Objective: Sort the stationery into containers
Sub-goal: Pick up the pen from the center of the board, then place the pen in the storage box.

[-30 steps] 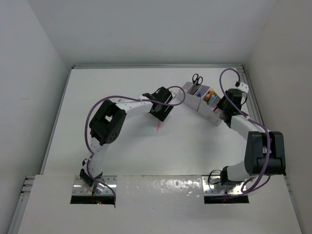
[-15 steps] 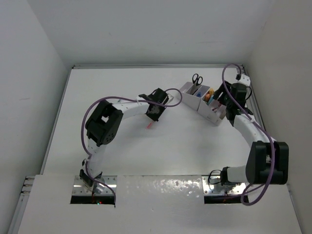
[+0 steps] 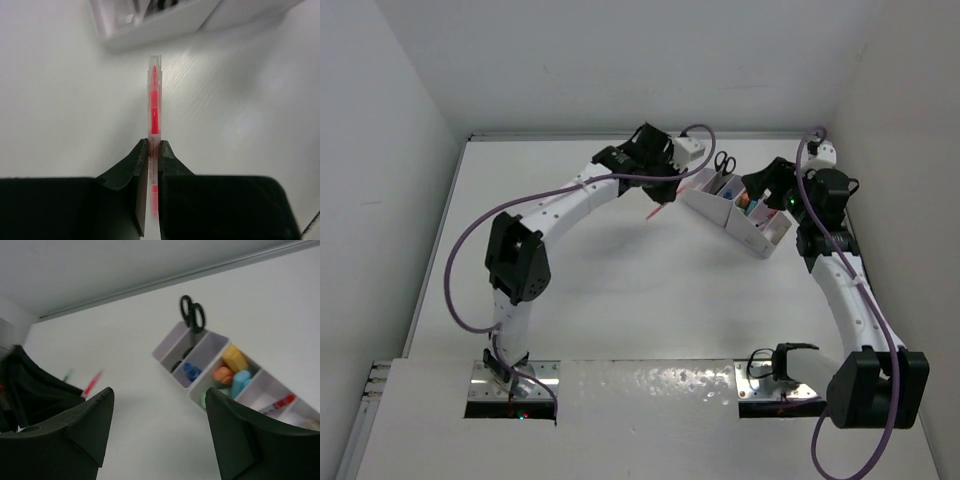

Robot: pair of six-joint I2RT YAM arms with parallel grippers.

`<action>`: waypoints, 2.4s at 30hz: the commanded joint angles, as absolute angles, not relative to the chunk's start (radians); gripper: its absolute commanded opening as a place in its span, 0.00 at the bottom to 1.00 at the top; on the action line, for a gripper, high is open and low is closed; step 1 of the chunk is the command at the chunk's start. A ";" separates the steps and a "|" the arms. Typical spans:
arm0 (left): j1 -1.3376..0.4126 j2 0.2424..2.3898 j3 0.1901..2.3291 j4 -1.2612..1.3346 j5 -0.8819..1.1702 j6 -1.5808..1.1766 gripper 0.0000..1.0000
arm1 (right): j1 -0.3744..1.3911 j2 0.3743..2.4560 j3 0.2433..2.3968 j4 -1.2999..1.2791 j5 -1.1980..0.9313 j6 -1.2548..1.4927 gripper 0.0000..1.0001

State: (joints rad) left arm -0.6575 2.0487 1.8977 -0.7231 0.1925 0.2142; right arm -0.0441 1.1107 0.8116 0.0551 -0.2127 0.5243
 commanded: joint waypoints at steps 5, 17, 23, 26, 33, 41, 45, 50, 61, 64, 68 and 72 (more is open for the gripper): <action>-0.721 1.913 1.956 -0.615 0.405 0.288 0.00 | -0.028 1.049 0.801 0.307 -0.431 0.796 0.70; -0.776 1.934 2.013 -0.565 0.411 0.230 0.00 | 0.123 1.072 0.746 0.428 -0.330 0.882 0.70; -0.779 1.936 2.023 -0.569 0.396 0.210 0.00 | 0.176 1.071 0.758 0.287 -0.203 0.822 0.69; -0.779 1.933 2.023 -0.571 0.390 0.206 0.00 | 0.186 1.068 0.743 0.268 -0.144 0.822 0.69; -0.779 1.934 2.013 -0.571 0.376 0.213 0.00 | 0.207 1.063 0.727 0.255 -0.098 0.808 0.72; -0.779 1.934 1.980 -0.577 0.376 0.230 0.00 | 0.207 1.043 0.772 0.201 -0.025 0.723 0.76; -0.779 1.934 1.974 -0.577 0.371 0.232 0.00 | 0.206 1.042 0.766 0.204 -0.032 0.742 0.77; -0.779 1.939 1.986 -0.568 0.373 0.222 0.00 | 0.216 1.058 0.690 0.291 -0.080 0.844 0.64; -0.790 1.937 1.982 -0.568 0.365 0.225 0.00 | 0.241 1.143 0.701 0.400 -0.123 0.904 0.09; -0.790 1.936 1.962 -0.574 0.367 0.225 0.00 | 0.232 1.135 0.700 0.411 -0.111 0.881 0.00; -0.781 1.927 1.915 -0.598 0.368 0.235 0.65 | 0.183 1.109 0.680 0.403 -0.071 0.836 0.00; -0.746 1.902 1.872 -0.614 0.368 0.210 1.00 | 0.103 1.094 0.718 0.292 -0.022 0.714 0.00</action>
